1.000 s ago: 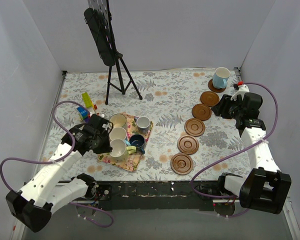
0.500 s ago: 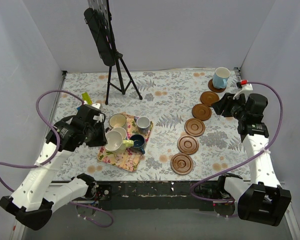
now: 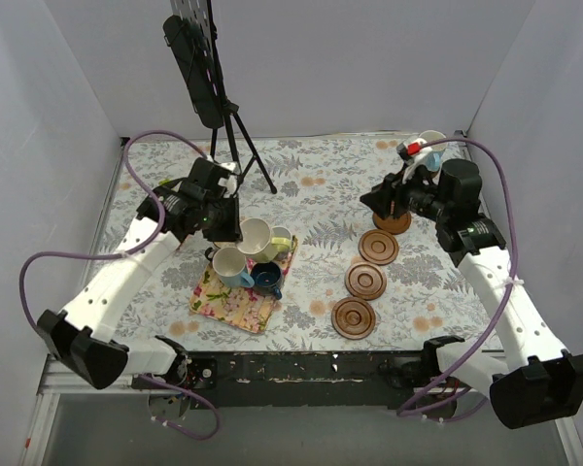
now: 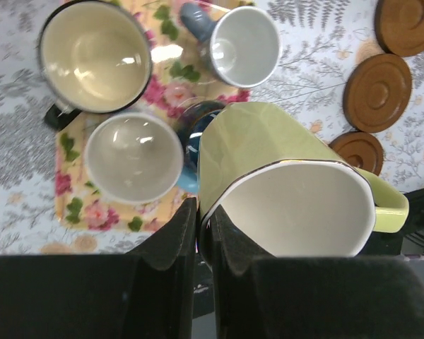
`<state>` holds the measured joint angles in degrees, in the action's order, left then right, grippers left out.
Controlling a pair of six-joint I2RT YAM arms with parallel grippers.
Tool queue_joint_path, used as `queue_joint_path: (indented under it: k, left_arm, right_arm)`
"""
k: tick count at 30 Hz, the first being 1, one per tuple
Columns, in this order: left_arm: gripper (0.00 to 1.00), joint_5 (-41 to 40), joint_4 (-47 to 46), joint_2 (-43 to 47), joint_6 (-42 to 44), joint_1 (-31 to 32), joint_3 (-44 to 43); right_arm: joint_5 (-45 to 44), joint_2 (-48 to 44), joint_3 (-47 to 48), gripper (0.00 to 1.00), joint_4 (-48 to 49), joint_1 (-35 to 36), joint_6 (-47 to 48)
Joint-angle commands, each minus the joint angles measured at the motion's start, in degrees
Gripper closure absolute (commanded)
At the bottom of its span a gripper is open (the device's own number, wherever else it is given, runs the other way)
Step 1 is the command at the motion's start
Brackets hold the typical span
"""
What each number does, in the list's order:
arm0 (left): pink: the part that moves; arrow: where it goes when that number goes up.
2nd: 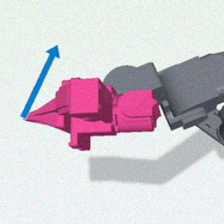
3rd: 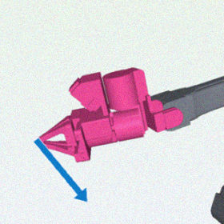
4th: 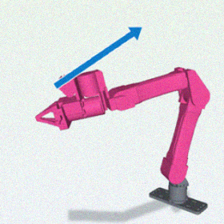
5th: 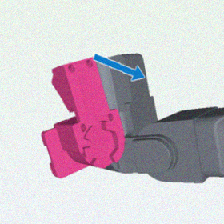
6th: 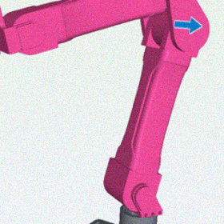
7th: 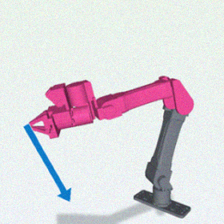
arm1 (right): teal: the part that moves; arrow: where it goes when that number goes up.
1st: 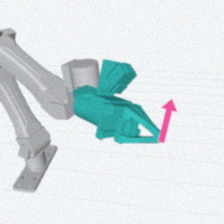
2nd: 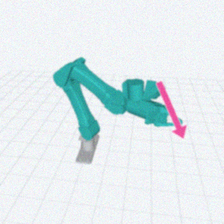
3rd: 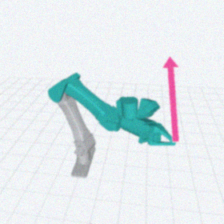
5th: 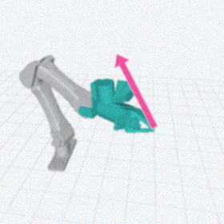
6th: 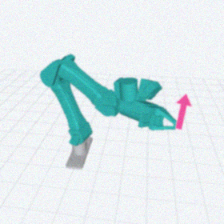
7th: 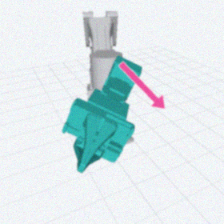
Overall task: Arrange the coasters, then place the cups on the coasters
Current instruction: Pick up the cup from the tray.
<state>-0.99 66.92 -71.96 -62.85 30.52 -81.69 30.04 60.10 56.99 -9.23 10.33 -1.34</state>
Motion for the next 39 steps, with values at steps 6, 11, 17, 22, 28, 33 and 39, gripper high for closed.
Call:
queue_joint_path:
  k: [6,11,17,22,28,33,39]
  left_arm:
    - [1.0,11.18,-8.38,-11.0,8.09,5.42,-9.97]
    - [1.0,14.08,-9.88,-12.85,10.37,5.6,-13.22]
    - [1.0,15.5,-7.06,-15.31,13.01,5.78,-14.9]
    - [1.0,16.81,-7.06,-14.96,13.19,5.78,-13.76]
    - [1.0,16.73,-6.89,-15.75,13.02,6.04,-13.85]
    - [1.0,15.15,-6.8,-16.1,13.19,6.56,-14.02]
    - [1.0,14.71,-6.8,-15.49,13.28,6.57,-14.29]
  right_arm:
    - [0.46,3.18,11.46,0.48,-14.57,17.51,10.83]
    - [-6.12,5.12,14.9,0.48,-22.66,26.04,13.29]
    - [-13.51,7.93,17.54,0.48,-28.73,33.87,14.88]
    - [-17.21,9.6,18.86,0.48,-29.7,37.22,15.76]
    - [-22.91,12.76,21.23,0.48,-29.7,41.43,15.41]
    - [-26.87,14.96,21.06,0.5,-28.82,44.95,15.23]
    - [-31.43,17.24,20.97,0.53,-29.7,47.06,15.49]
